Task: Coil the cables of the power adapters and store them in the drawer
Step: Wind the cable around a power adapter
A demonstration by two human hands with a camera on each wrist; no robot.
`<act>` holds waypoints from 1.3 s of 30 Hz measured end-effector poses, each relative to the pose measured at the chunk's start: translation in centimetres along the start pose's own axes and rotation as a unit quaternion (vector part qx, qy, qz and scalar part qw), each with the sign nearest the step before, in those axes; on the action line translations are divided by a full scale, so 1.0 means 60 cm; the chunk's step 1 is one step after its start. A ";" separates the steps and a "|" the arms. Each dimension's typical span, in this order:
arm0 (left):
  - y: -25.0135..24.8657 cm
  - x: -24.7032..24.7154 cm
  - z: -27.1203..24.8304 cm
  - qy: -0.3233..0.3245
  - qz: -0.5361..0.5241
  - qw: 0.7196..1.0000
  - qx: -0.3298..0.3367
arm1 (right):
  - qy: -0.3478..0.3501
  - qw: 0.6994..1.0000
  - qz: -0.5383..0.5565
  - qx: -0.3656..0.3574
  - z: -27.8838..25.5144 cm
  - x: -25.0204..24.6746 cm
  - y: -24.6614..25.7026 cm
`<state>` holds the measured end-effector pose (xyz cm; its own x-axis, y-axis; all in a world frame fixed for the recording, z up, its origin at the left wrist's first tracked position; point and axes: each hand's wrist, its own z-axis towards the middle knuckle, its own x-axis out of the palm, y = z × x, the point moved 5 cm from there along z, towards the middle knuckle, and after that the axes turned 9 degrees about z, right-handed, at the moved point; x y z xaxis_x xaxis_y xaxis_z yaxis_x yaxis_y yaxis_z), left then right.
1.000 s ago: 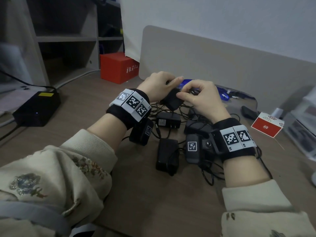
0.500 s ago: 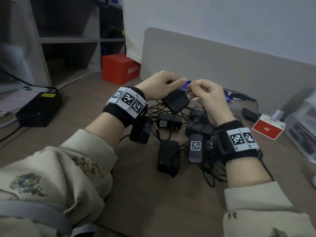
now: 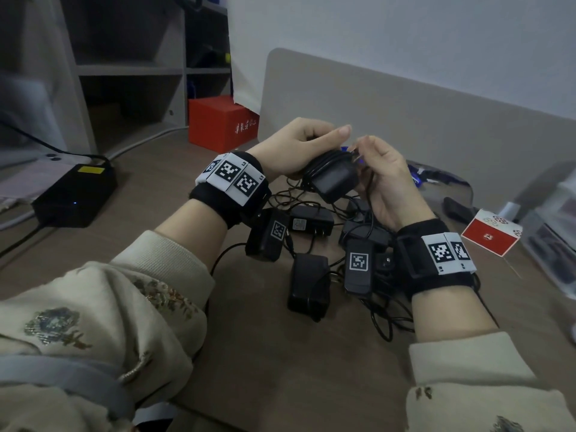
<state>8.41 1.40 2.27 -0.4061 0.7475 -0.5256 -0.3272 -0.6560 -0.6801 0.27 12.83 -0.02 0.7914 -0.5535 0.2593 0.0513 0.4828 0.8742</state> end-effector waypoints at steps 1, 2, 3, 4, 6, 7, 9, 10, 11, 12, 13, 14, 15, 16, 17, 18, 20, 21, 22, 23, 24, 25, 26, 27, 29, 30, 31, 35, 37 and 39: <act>0.002 -0.001 0.000 -0.007 -0.020 1.000 -0.011 | 0.006 1.000 0.007 0.014 -0.001 0.004 -0.002; 0.005 -0.002 0.000 -0.014 -0.038 0.999 -0.021 | 0.014 1.000 0.002 0.026 0.000 0.006 -0.005; 0.007 -0.003 0.001 -0.021 -0.054 0.998 -0.027 | 0.022 0.999 -0.007 0.036 -0.001 0.008 -0.008; 0.009 -0.004 0.002 -0.028 -0.067 0.997 -0.031 | 0.023 0.999 -0.016 0.041 0.000 0.009 -0.009; 0.011 -0.008 0.003 -0.043 -0.095 0.994 -0.040 | 0.010 0.999 -0.015 0.044 0.000 0.008 -0.010; 0.012 -0.009 0.003 -0.051 -0.108 0.992 -0.048 | 0.005 0.999 -0.010 0.046 0.001 0.007 -0.009; 0.019 -0.012 0.005 -0.071 -0.124 0.987 -0.071 | 0.004 0.998 -0.023 0.051 0.001 0.006 -0.008; 0.023 -0.013 0.006 -0.082 -0.129 0.985 -0.081 | 0.009 0.997 -0.047 0.052 0.001 0.005 -0.009; 0.026 -0.013 0.007 -0.092 -0.134 0.983 -0.091 | 0.014 0.996 -0.075 0.054 0.000 0.005 -0.009; 0.030 -0.014 0.009 -0.100 -0.138 0.980 -0.099 | 0.015 0.993 -0.102 0.055 -0.001 0.005 -0.010; 0.032 -0.016 0.010 -0.108 -0.140 0.979 -0.106 | 0.015 0.991 -0.123 0.057 -0.003 0.006 -0.010; 0.035 -0.019 0.011 -0.115 -0.143 0.977 -0.112 | 0.016 0.989 -0.135 0.057 -0.003 0.006 -0.010; 0.037 -0.023 0.012 -0.122 -0.146 0.975 -0.118 | 0.020 0.988 -0.139 0.057 -0.004 0.006 -0.010; 0.038 -0.026 0.012 -0.129 -0.149 0.972 -0.125 | 0.026 0.988 -0.142 0.056 -0.004 0.007 -0.010; 0.041 -0.029 0.012 -0.136 -0.151 0.970 -0.132 | 0.032 0.987 -0.146 0.057 -0.004 0.007 -0.010; 0.043 -0.030 0.013 -0.143 -0.150 0.968 -0.138 | 0.037 0.986 -0.150 0.057 -0.004 0.007 -0.011; 0.048 -0.032 0.013 -0.155 -0.150 0.965 -0.148 | 0.043 0.986 -0.156 0.048 -0.003 0.007 -0.013; 0.051 -0.033 0.013 -0.161 -0.151 0.963 -0.155 | 0.046 0.985 -0.160 0.036 -0.003 0.007 -0.012; 0.054 -0.035 0.014 -0.167 -0.154 0.960 -0.162 | 0.049 0.985 -0.165 0.020 -0.001 0.006 -0.011; 0.057 -0.037 0.014 -0.173 -0.157 0.957 -0.170 | 0.049 0.985 -0.168 0.004 -0.001 0.007 -0.008; 0.059 -0.040 0.014 -0.181 -0.158 0.955 -0.176 | 0.045 0.984 -0.170 -0.010 -0.001 0.008 -0.006; 0.062 -0.042 0.013 -0.187 -0.159 0.953 -0.180 | 0.041 0.984 -0.172 -0.021 -0.001 0.009 -0.004; 0.063 -0.044 0.013 -0.191 -0.160 0.951 -0.182 | 0.038 0.983 -0.176 -0.030 -0.001 0.010 -0.002; 0.063 -0.045 0.013 -0.192 -0.161 0.950 -0.184 | 0.035 0.982 -0.185 -0.035 -0.002 0.012 -0.001; 0.063 -0.045 0.013 -0.197 -0.161 0.949 -0.187 | 0.018 0.979 -0.202 -0.036 -0.002 0.009 0.001; 0.064 -0.045 0.013 -0.200 -0.160 0.948 -0.189 | 0.008 0.978 -0.207 -0.034 -0.001 0.006 0.000; 0.064 -0.046 0.013 -0.204 -0.160 0.946 -0.192 | 0.000 0.977 -0.213 -0.031 0.001 0.003 -0.002; 0.069 -0.046 0.012 -0.221 -0.168 0.939 -0.204 | 0.007 0.971 -0.238 -0.017 0.002 -0.003 -0.004; 0.068 -0.048 0.012 -0.239 -0.172 0.934 -0.202 | 0.044 0.965 -0.259 0.008 -0.004 0.001 -0.004; 0.072 -0.052 0.010 -0.262 -0.173 0.926 -0.211 | 0.102 0.955 -0.274 0.050 -0.011 0.012 -0.009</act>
<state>7.76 -3.83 1.31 -0.7340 0.6791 0.0058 -0.1981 -0.2059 -0.9583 1.22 12.59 -0.55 0.7651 -0.5559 -0.3249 0.4416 0.0858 0.8931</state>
